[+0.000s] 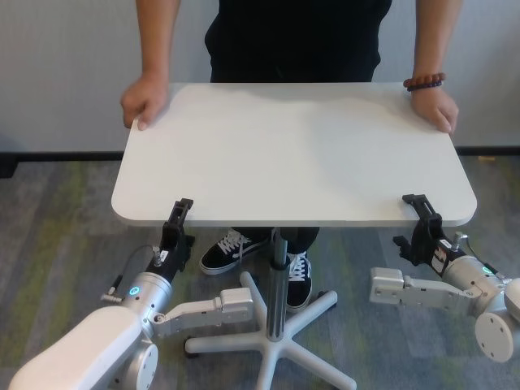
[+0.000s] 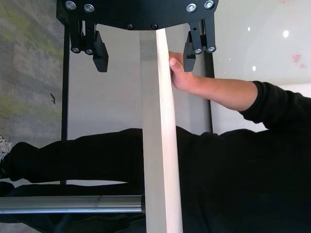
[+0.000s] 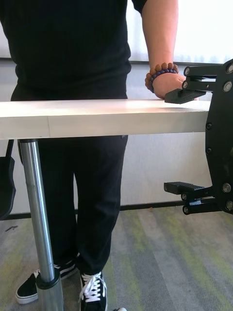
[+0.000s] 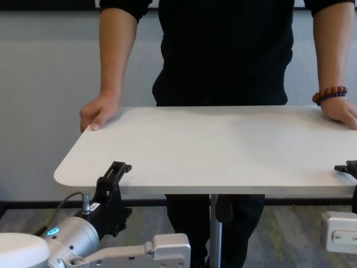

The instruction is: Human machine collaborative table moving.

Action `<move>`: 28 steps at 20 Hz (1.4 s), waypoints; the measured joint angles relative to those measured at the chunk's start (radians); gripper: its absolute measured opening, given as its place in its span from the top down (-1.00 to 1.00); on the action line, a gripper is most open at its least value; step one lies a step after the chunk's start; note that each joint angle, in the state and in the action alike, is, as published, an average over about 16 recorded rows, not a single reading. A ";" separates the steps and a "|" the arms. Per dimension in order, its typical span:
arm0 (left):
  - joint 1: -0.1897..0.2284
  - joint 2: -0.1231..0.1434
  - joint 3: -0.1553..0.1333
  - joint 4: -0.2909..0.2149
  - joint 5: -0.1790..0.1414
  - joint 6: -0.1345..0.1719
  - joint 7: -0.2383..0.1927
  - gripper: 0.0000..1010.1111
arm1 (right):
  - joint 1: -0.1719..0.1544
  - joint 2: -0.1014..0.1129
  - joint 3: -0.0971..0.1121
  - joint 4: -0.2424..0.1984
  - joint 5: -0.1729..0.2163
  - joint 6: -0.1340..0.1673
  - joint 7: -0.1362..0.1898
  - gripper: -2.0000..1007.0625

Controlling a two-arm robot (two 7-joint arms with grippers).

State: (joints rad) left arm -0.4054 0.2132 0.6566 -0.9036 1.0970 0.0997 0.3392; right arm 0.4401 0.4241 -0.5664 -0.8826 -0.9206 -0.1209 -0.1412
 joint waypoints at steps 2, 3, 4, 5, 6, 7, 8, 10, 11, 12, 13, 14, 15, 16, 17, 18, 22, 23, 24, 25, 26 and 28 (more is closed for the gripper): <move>0.000 0.000 0.000 0.000 0.000 0.000 0.000 -0.90 | 0.000 0.000 0.000 0.000 0.000 0.000 -0.001 -0.93; 0.000 0.000 0.000 0.000 0.000 0.000 0.000 -0.92 | 0.000 0.000 0.000 0.000 0.000 0.000 -0.001 -0.96; 0.000 0.000 0.000 0.000 0.000 0.001 0.000 -0.94 | 0.000 0.000 0.000 -0.001 0.000 0.000 -0.001 -0.97; 0.000 0.000 0.000 0.000 0.000 0.002 0.000 -0.96 | 0.000 0.001 0.000 -0.002 0.000 0.000 -0.002 -0.98; 0.001 0.000 -0.001 -0.001 0.000 0.004 -0.001 -0.97 | 0.000 0.001 -0.001 -0.003 0.000 0.000 -0.002 -0.99; 0.002 0.000 -0.002 -0.003 0.000 0.006 -0.001 -0.98 | 0.000 0.002 -0.001 -0.004 0.000 0.000 -0.003 -0.99; 0.002 0.000 -0.002 -0.004 0.000 0.007 -0.002 -0.99 | -0.001 0.003 -0.002 -0.006 0.000 0.000 -0.003 -0.99; 0.004 0.002 -0.004 -0.008 -0.001 0.010 -0.004 -0.99 | -0.002 0.005 -0.003 -0.011 0.000 0.000 -0.003 -0.99; 0.005 0.002 -0.005 -0.011 -0.001 0.011 -0.005 -0.99 | -0.003 0.006 -0.004 -0.014 0.000 0.001 -0.003 -0.99; 0.007 0.004 -0.006 -0.015 -0.002 0.012 -0.007 -0.99 | -0.005 0.008 -0.005 -0.018 0.000 0.001 -0.002 -0.99; 0.009 0.005 -0.008 -0.018 -0.003 0.014 -0.010 -0.99 | -0.007 0.010 -0.005 -0.022 0.000 0.003 -0.001 -0.99; 0.010 0.007 -0.009 -0.022 -0.003 0.015 -0.012 -0.99 | -0.009 0.013 -0.005 -0.028 0.001 0.004 0.000 -0.99; 0.013 0.008 -0.010 -0.027 -0.004 0.017 -0.016 -0.99 | -0.012 0.015 -0.006 -0.033 0.001 0.005 0.002 -0.99; 0.015 0.011 -0.012 -0.033 -0.005 0.019 -0.019 -0.99 | -0.015 0.018 -0.006 -0.039 0.002 0.007 0.003 -0.99; 0.018 0.013 -0.014 -0.040 -0.005 0.021 -0.023 -0.99 | -0.018 0.021 -0.006 -0.047 0.002 0.009 0.005 -0.99; 0.022 0.016 -0.016 -0.047 -0.006 0.023 -0.028 -0.99 | -0.022 0.024 -0.006 -0.054 0.003 0.011 0.007 -0.99; 0.041 0.033 -0.024 -0.087 -0.011 0.027 -0.047 -0.99 | -0.044 0.038 -0.004 -0.093 0.005 0.020 0.017 -0.99; 0.047 0.038 -0.027 -0.099 -0.012 0.027 -0.052 -0.99 | -0.050 0.042 -0.003 -0.104 0.006 0.023 0.021 -0.99; 0.055 0.044 -0.029 -0.113 -0.014 0.027 -0.057 -0.99 | -0.058 0.046 -0.002 -0.116 0.007 0.026 0.024 -0.99; 0.064 0.050 -0.032 -0.127 -0.015 0.028 -0.063 -0.99 | -0.066 0.049 0.000 -0.129 0.008 0.030 0.028 -0.99; 0.073 0.057 -0.035 -0.142 -0.017 0.029 -0.068 -0.99 | -0.074 0.053 0.002 -0.141 0.010 0.033 0.032 -0.99; 0.095 0.071 -0.043 -0.176 -0.021 0.031 -0.078 -0.99 | -0.091 0.060 0.006 -0.167 0.013 0.039 0.040 -0.99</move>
State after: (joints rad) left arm -0.3108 0.2842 0.6140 -1.0792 1.0761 0.1302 0.2617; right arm 0.3492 0.4838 -0.5605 -1.0497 -0.9079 -0.0821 -0.1014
